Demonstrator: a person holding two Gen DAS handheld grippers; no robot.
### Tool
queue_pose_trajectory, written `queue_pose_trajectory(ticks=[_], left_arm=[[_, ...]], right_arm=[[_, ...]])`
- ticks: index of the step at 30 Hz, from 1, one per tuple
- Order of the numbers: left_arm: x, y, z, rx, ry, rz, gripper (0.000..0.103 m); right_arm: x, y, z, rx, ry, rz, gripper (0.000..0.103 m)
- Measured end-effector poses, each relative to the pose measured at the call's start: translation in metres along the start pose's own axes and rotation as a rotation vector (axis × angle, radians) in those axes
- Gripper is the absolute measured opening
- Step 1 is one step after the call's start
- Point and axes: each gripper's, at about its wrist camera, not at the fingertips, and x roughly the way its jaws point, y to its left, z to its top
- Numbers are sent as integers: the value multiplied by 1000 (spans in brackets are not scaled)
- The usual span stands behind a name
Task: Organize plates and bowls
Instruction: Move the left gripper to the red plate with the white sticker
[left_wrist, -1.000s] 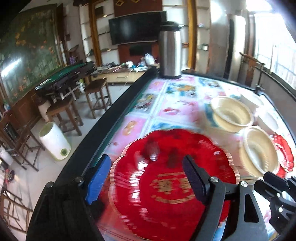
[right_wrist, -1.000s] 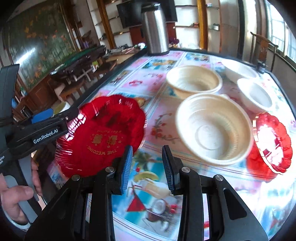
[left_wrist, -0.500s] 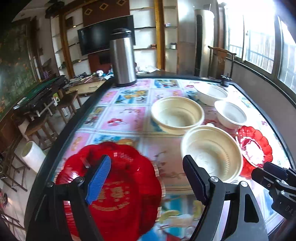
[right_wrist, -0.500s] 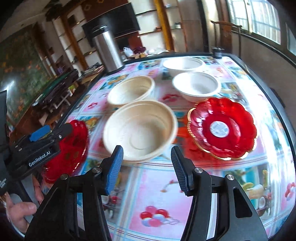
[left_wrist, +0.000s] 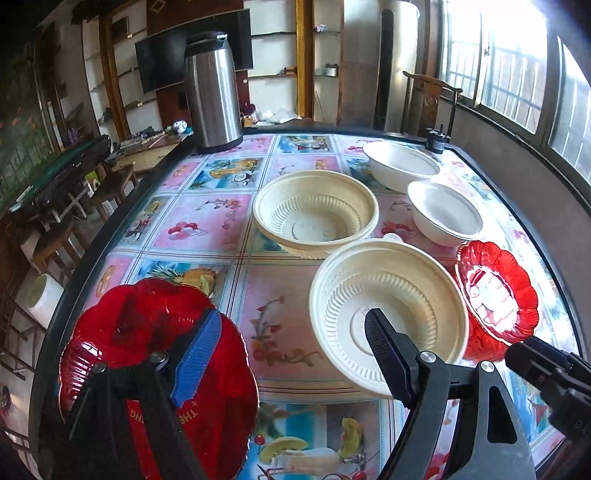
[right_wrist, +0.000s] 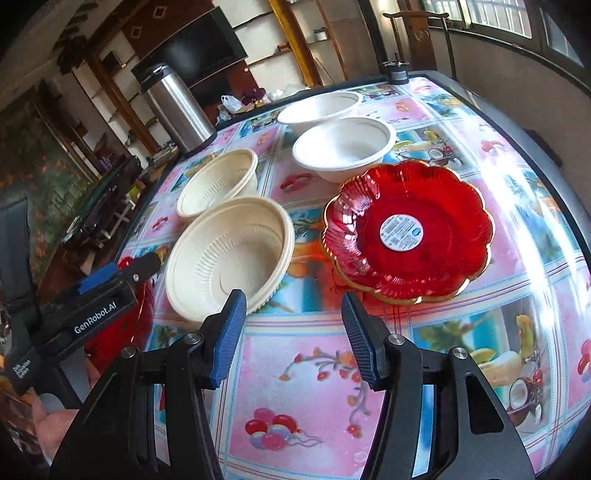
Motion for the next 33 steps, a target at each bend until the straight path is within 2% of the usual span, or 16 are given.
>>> queue_pose_trajectory(ticks=[15, 21, 27, 31, 33], left_arm=[[19, 7, 15, -29, 17, 31, 80], [18, 5, 15, -36, 21, 20, 80], [3, -27, 22, -6, -4, -54, 80], [7, -72, 33, 33, 28, -159, 80], [12, -96, 40, 61, 30, -186, 80]], right_arm=[[18, 14, 23, -32, 11, 30, 54], [14, 0, 29, -5, -6, 16, 54], [-2, -37, 34, 38, -39, -46, 54], [-14, -75, 39, 88, -47, -119, 54], [-17, -92, 41, 110, -47, -137, 54]])
